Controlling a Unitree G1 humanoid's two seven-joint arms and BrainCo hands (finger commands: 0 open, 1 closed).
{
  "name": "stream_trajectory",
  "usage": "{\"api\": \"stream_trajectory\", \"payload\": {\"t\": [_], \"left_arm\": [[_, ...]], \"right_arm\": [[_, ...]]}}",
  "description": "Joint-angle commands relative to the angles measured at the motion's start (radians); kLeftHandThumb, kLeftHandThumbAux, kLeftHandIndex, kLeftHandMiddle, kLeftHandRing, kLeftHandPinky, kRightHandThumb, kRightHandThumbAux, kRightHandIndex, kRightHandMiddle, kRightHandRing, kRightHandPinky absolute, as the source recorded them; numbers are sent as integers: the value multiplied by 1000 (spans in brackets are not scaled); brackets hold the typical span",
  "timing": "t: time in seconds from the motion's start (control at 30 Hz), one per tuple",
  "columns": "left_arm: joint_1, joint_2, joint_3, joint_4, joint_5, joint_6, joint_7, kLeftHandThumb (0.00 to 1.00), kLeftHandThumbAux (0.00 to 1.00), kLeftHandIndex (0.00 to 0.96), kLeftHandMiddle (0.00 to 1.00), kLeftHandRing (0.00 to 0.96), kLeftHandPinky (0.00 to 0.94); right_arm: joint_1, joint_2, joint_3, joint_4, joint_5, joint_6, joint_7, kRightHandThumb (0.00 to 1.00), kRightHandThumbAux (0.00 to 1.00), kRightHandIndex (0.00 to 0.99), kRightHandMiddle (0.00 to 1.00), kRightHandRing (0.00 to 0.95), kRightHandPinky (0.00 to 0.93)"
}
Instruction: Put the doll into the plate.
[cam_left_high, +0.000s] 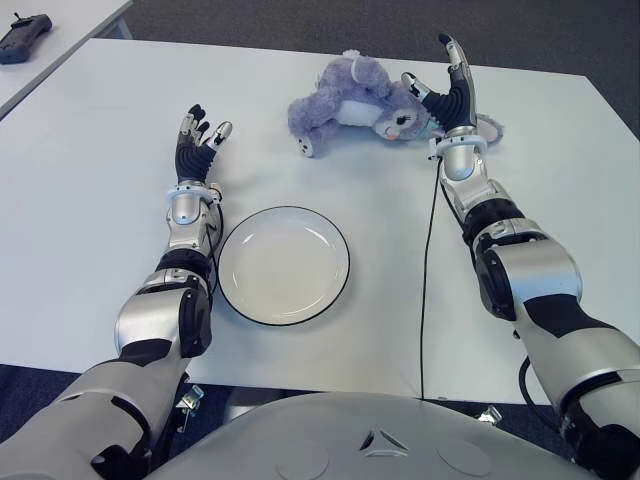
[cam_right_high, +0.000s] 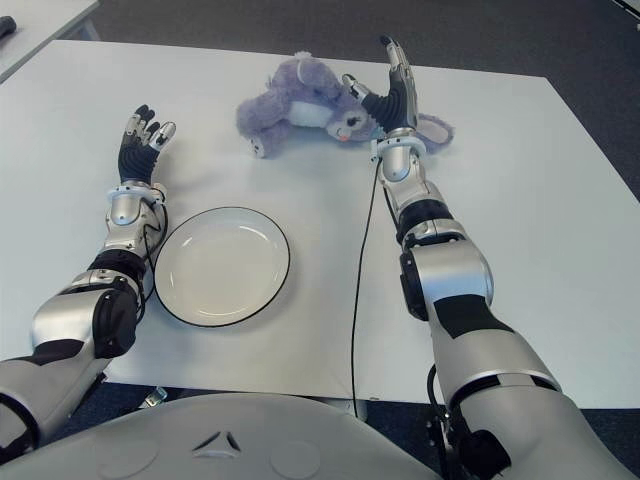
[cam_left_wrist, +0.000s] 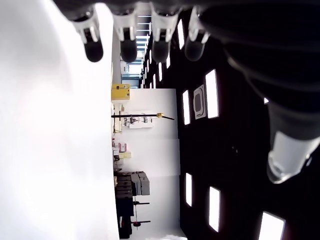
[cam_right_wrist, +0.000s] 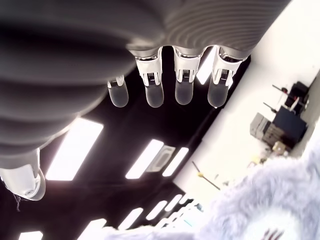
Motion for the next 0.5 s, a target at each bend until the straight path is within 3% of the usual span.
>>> {"api": "stream_trajectory", "payload": {"t": [0.03,0.5], "left_arm": [[235,-84,6,166,-21,80,-26,0,614,35,66,29,0],[239,-84,3,166,-16,73,-27,0,596,29,63,29,0]], "right_arm": [[-63,-34,44,35,-46,113,56,198,457,18,0,0,0],[-118,-61,112,48,-103,192,80,181,480,14,0,0,8]]}}
